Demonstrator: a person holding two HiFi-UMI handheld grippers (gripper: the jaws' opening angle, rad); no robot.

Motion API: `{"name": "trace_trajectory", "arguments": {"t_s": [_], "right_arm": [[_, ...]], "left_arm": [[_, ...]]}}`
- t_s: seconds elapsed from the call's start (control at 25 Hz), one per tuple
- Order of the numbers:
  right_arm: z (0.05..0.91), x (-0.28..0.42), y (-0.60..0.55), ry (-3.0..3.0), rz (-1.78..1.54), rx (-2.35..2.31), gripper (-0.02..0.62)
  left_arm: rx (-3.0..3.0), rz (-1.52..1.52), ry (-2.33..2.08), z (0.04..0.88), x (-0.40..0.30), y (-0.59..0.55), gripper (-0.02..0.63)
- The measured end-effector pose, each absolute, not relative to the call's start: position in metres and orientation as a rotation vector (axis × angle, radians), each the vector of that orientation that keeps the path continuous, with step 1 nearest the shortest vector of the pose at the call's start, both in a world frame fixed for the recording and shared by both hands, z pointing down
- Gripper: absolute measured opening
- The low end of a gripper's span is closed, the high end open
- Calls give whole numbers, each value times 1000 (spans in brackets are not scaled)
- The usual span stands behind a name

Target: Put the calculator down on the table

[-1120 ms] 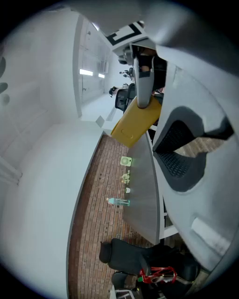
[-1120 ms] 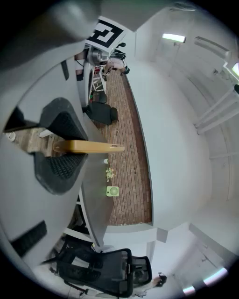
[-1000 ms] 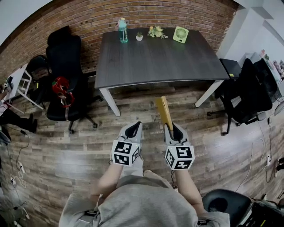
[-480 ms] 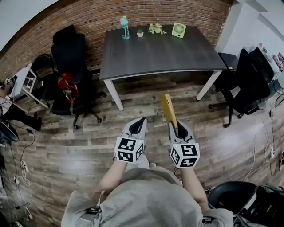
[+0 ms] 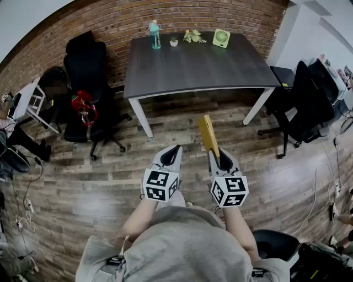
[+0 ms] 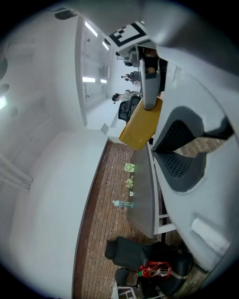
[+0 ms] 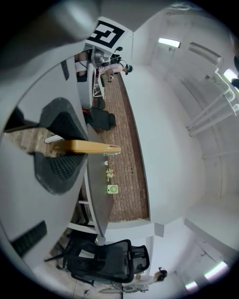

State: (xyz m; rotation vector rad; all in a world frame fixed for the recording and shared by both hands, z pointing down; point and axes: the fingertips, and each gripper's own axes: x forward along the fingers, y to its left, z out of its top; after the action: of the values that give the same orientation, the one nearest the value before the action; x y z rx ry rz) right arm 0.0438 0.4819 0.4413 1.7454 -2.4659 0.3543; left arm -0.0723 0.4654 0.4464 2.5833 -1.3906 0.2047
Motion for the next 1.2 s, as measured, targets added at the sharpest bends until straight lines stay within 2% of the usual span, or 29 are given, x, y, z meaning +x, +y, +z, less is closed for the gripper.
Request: {"name": "trace_trajectory", "arguments": {"t_s": [0.6, 1.2], "right_arm": [[441, 48, 448, -2473, 376, 1744, 83], [441, 58, 343, -2472, 414, 1741, 83]], "left_arm": [[2578, 205, -1377, 448, -67, 433, 18], [2589, 194, -1366, 444, -57, 327, 17]]}}
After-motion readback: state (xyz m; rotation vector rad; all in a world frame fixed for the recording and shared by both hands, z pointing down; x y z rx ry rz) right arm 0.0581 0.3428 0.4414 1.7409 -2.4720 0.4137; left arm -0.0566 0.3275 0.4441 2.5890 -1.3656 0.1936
